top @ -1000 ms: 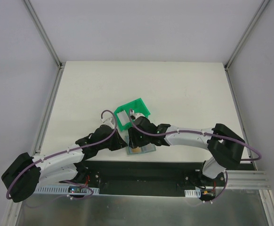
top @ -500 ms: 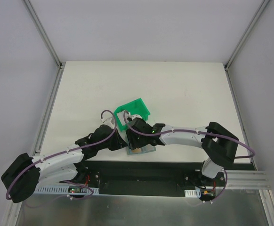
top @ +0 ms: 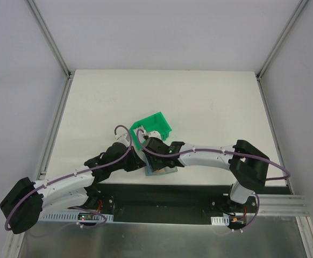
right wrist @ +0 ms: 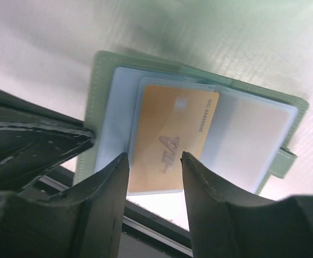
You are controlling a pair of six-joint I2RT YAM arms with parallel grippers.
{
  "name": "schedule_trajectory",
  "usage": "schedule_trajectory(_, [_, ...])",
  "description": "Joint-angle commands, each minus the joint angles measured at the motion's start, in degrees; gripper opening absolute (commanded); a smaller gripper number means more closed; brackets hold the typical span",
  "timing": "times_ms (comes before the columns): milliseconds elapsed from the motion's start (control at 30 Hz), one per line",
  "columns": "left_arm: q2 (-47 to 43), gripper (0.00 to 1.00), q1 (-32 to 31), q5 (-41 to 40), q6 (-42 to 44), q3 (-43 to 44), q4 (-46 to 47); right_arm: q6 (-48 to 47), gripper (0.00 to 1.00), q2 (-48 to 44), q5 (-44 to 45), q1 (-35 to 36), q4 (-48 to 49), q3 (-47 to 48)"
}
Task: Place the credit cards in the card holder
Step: Turn over the card slot in the card holder.
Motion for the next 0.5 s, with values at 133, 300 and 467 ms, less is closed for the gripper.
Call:
schedule_trajectory(133, [-1.5, 0.0, 0.2, -0.7, 0.4, -0.4, 0.4, 0.2, 0.45, -3.1, 7.8, 0.3, -6.4, 2.1])
schedule_trajectory(300, [-1.1, 0.0, 0.2, -1.1, 0.6, -0.9, 0.2, 0.3, 0.44, -5.3, 9.8, 0.1, -7.1, 1.3])
schedule_trajectory(467, [-1.4, 0.0, 0.3, -1.3, 0.4, -1.5, 0.1, 0.8, 0.44, -6.8, 11.1, -0.8, -8.0, 0.2])
